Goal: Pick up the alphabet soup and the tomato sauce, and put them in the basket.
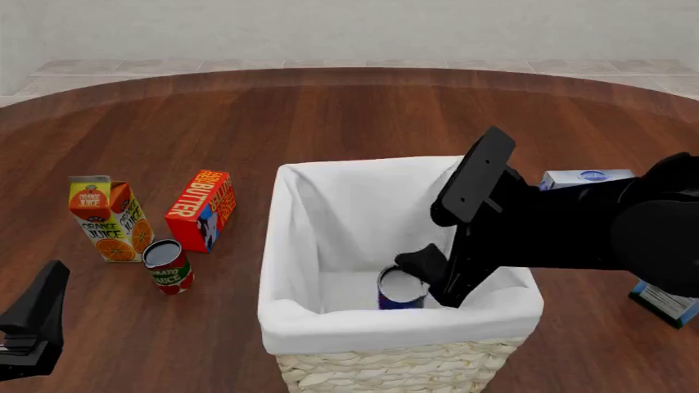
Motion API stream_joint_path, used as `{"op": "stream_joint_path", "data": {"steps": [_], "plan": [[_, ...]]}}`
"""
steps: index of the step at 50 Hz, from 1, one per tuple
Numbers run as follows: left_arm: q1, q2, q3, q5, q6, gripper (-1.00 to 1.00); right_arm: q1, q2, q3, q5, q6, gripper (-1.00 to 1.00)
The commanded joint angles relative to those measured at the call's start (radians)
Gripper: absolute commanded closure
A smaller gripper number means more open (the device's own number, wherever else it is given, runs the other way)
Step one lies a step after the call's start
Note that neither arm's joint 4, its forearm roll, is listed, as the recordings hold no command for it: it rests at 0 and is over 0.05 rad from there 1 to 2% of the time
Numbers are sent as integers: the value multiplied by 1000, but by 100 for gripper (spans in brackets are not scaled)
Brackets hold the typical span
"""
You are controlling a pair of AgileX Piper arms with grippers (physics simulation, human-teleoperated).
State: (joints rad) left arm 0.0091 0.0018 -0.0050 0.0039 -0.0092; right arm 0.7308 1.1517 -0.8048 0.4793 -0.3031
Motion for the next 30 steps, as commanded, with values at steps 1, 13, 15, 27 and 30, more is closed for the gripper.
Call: {"op": "stream_joint_path", "data": {"steps": [1,13,15,27,30], "plan": [[6,0,-1,0,1,-100,-4,0,-2,-4,2,-100],[8,-1,0,-1,1,-100,-8,-14,-16,13,2,-100],[8,-1,0,-1,1,-100,2,-20,-22,19,12,-100],[6,-1,0,-1,1,-100,-10,-8,-77,29,1,-100],[6,-1,1,-2,1,-100,-15,-2,-90,28,0,-100]]}}
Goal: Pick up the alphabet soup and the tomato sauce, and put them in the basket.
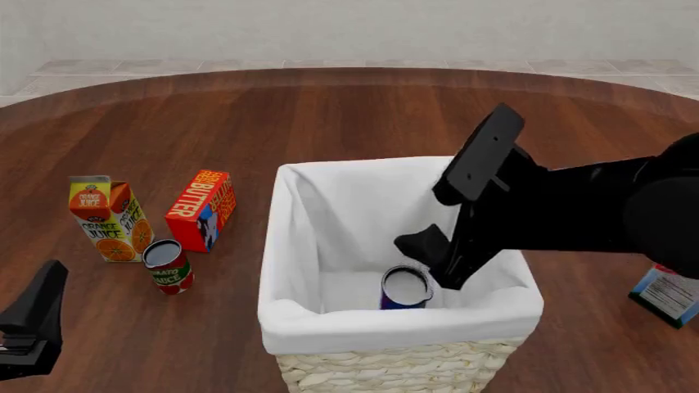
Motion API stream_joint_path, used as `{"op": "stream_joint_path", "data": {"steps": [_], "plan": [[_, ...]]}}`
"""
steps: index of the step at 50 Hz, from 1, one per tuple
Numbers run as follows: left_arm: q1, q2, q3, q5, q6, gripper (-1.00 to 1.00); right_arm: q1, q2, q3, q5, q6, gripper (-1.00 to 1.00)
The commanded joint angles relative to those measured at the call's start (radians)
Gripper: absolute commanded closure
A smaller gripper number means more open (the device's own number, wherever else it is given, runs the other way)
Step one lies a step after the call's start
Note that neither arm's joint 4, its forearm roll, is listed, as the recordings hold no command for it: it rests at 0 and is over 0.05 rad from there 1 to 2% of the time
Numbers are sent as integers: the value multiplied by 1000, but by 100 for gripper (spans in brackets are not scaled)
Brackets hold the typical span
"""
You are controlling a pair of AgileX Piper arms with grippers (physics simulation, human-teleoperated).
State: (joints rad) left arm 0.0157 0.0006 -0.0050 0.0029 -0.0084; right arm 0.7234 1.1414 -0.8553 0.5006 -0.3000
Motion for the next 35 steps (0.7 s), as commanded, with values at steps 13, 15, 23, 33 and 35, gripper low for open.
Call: {"op": "stream_joint_path", "data": {"steps": [13,15,23,33,35], "plan": [[-1,0,-1,0,1,-100,-9,10,-89,9,14,-100],[-1,0,-1,0,1,-100,-11,7,-90,7,17,-100],[-1,0,0,-1,0,-100,-13,-31,-85,2,41,-100],[-1,0,0,-1,1,-100,-6,-57,-77,-1,52,-100],[0,0,0,-1,1,-100,-9,-67,-78,3,57,-100]]}}
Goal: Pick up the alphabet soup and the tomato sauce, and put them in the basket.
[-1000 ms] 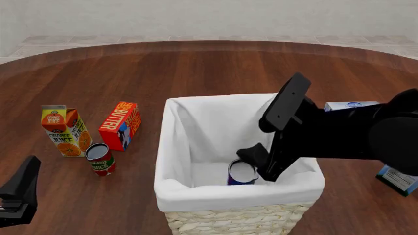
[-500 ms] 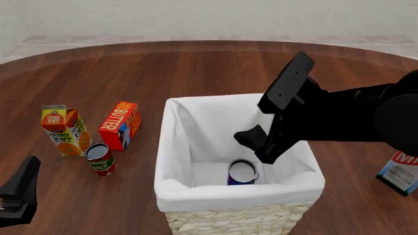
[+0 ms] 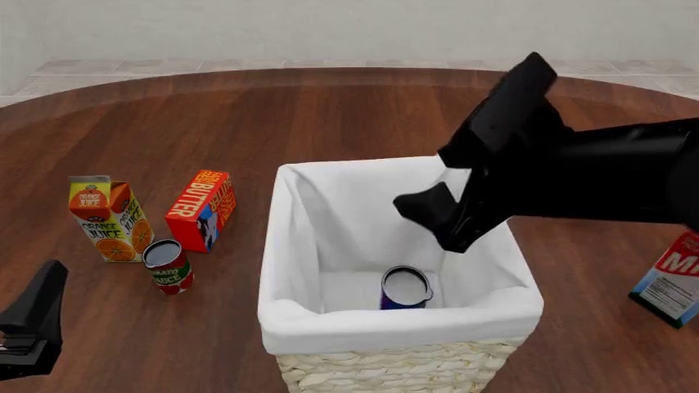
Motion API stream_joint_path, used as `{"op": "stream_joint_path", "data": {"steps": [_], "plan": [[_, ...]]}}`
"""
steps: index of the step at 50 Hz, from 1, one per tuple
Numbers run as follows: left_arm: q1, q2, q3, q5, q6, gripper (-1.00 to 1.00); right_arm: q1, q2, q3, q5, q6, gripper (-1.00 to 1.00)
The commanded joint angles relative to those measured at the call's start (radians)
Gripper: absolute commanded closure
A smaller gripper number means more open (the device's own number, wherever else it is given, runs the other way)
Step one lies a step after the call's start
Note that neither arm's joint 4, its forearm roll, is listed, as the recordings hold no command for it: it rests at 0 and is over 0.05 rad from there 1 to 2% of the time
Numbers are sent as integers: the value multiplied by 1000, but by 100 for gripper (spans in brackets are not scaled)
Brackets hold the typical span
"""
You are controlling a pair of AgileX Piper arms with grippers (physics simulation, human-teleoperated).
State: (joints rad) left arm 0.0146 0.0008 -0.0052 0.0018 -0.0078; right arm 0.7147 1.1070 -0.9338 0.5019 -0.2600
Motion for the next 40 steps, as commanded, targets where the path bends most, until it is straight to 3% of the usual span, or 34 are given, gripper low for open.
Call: {"op": "stream_joint_path", "data": {"steps": [1,40], "plan": [[1,0,0,0,1,-100,-3,-37,1,2,17,-100],[-6,1,2,14,26,-100,-31,-159,-19,-122,134,-100]]}}
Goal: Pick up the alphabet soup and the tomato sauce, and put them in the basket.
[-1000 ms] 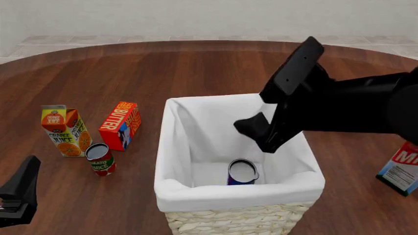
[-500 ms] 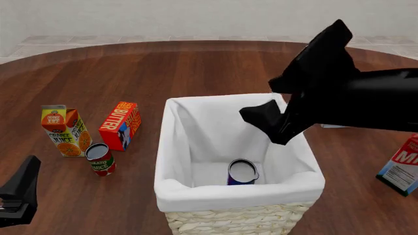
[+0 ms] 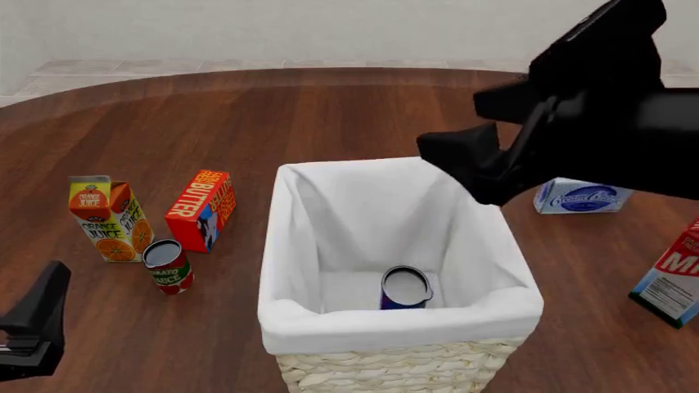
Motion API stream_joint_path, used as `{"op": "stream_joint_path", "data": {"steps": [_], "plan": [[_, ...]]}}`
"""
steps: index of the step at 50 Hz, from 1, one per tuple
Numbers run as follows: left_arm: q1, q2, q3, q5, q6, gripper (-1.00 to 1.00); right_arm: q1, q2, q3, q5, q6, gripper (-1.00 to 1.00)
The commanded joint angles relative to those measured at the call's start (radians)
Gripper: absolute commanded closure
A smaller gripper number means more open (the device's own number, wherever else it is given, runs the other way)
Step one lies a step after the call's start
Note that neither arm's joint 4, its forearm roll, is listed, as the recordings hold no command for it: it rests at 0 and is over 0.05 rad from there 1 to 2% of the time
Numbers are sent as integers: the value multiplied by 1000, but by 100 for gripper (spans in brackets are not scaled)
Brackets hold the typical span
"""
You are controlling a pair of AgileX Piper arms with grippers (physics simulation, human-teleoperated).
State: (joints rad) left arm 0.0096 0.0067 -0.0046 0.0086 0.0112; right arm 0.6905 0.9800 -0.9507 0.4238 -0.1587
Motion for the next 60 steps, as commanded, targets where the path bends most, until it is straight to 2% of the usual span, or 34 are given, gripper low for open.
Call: {"op": "stream_joint_path", "data": {"steps": [1,14,19,23,27,31,42,60], "plan": [[-1,-5,2,8,7,-100,-7,-36,-2,-49,38,-100],[-3,12,2,-5,15,-100,-27,-66,4,-115,88,-100],[-2,13,2,-6,16,-100,-28,-79,11,-127,85,-100],[-3,7,2,1,18,-100,-40,-87,22,-157,116,-100],[-3,12,2,-3,19,-100,-42,-94,28,-177,122,-100],[-4,21,2,-12,21,-100,-58,-105,30,-214,162,-100],[-3,17,2,-10,22,-100,-78,-134,53,-252,191,-100],[-3,42,2,-30,29,-100,-139,-254,170,-380,267,-100]]}}
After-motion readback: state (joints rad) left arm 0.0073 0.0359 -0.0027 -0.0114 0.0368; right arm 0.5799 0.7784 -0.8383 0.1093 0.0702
